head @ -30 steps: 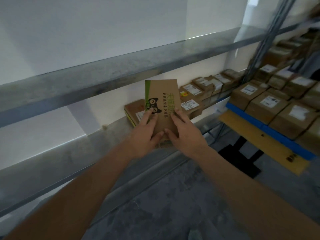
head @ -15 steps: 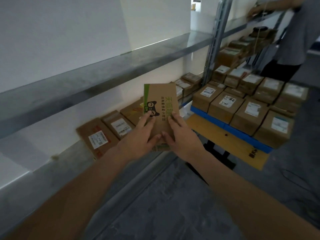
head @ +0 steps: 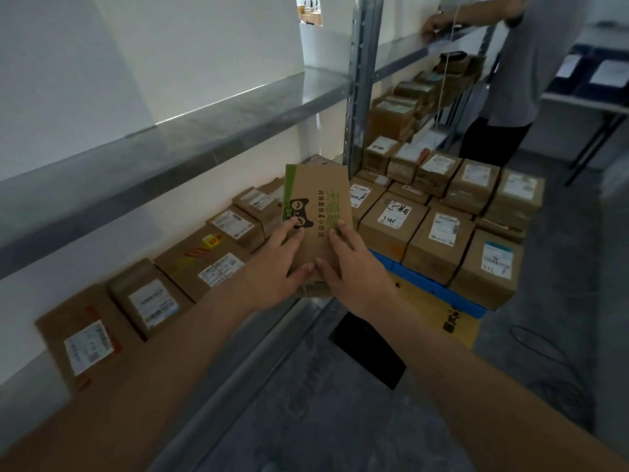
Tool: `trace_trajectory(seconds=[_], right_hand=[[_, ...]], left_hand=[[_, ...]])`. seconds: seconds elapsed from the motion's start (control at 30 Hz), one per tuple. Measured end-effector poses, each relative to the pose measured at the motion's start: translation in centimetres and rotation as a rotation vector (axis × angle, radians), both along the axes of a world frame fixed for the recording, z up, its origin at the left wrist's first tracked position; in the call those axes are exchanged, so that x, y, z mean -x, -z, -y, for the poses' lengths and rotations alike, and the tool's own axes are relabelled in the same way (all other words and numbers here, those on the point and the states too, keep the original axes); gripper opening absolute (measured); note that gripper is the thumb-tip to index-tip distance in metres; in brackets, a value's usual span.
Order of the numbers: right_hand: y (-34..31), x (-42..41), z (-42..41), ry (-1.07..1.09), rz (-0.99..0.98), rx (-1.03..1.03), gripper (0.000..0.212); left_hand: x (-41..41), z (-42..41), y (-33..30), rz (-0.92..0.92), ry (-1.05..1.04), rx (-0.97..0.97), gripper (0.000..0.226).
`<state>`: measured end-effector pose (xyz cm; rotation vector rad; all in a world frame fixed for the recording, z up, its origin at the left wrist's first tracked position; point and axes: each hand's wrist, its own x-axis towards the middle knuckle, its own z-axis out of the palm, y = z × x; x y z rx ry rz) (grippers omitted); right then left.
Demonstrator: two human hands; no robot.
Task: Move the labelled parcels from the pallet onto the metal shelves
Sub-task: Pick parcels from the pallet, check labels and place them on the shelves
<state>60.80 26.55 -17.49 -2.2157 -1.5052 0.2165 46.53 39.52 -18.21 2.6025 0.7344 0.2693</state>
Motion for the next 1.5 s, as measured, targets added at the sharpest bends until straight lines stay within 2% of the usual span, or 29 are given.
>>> trace_trajectory(seconds=[0.8,1.13,1.5], right_hand=[[5.1,-15.1,-16.7,0.343,-0.098,0.093,0.063],[8.1,-21.1,-20.2,0.335,-0.176,0.13,0.064],[11.5,-27.7,-23.0,0.264,-0.2,0.161,0.061]], left_hand=[[-21.4,-21.7,5.6,-0.073,0.353,0.189,0.073],[-27.7,-25.5,8.2,-0.099,0.385,0.226,0.072],[-33.1,-27.6,11.4,-0.103,0.308,0.282,0.072]])
